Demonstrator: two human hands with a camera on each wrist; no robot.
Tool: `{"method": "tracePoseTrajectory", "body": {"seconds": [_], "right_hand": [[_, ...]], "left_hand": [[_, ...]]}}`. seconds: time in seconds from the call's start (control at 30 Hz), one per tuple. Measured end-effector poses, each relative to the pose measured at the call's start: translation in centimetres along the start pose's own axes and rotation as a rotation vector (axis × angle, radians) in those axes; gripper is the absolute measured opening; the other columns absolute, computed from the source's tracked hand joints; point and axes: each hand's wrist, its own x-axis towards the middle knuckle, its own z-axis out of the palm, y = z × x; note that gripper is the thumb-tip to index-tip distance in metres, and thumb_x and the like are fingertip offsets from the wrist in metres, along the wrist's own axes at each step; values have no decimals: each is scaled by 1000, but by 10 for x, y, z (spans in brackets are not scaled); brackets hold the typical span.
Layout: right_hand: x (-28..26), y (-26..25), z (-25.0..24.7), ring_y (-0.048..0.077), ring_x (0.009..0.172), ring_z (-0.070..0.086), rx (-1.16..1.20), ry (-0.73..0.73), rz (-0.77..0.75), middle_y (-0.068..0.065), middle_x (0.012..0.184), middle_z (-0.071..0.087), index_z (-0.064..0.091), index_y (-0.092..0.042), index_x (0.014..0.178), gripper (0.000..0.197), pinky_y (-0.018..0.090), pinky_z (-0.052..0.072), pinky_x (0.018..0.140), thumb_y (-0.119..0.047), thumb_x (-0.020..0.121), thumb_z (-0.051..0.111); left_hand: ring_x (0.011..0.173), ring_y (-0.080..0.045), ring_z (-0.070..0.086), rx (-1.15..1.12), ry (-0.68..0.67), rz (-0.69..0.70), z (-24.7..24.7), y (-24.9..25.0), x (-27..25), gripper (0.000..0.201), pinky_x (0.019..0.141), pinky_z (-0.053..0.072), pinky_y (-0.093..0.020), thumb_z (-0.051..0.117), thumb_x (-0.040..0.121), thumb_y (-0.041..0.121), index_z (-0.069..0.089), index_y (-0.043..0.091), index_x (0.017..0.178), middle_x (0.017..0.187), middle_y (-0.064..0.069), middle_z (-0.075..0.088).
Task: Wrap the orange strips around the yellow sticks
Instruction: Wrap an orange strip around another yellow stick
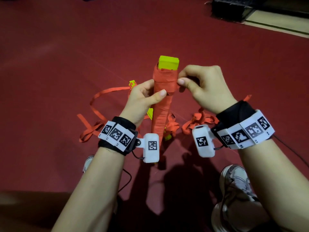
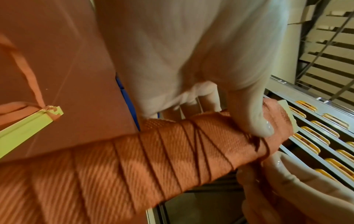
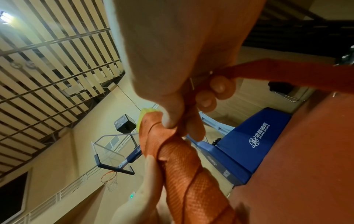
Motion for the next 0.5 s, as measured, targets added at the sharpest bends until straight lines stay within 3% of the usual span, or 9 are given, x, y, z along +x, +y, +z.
{"method": "tracePoseTrajectory", "body": {"seconds": [0.13,0.27,0.33,0.43,0.5], "right_hand": [[0,-2,5,3,64,62,85,-1,23,-7,70,69,68,-10,84,13,17,41,66,-18,95,65],[-2,-1,11,0,61,61,156,-29,62,-7,69,69,66,-12,89,12,18,42,65,-22,96,65],[-4,-5,14,2,66,62,159,-33,29,-6,70,70,66,-11,88,15,19,43,69,-22,97,63],[-5,-13,18,-2,62,57,114,-29,-26,-5,67,68,63,-9,84,19,18,41,67,-18,100,58],[-5,-19,22,6,58,59,39,-28,-60,-3,64,67,62,-11,83,21,30,46,65,-22,99,54]], "left_hand": [[116,-24,62,-107,-26,-27,1,-3,0,41,105,45,-36,62,86,16,58,2,125,118,-11,69],[109,-25,63,-314,-21,-90,-2,2,1,53,99,46,-35,71,70,20,60,3,119,113,-12,70],[104,-25,63,-339,14,-71,1,3,3,43,99,46,-37,60,73,19,61,2,112,106,-11,71],[96,-34,61,-236,216,-43,13,0,5,46,97,48,-47,44,82,30,55,-3,113,102,-22,65],[107,-31,58,-8,412,-31,19,-7,7,61,105,45,-52,46,82,51,56,3,118,113,-17,61]]}}
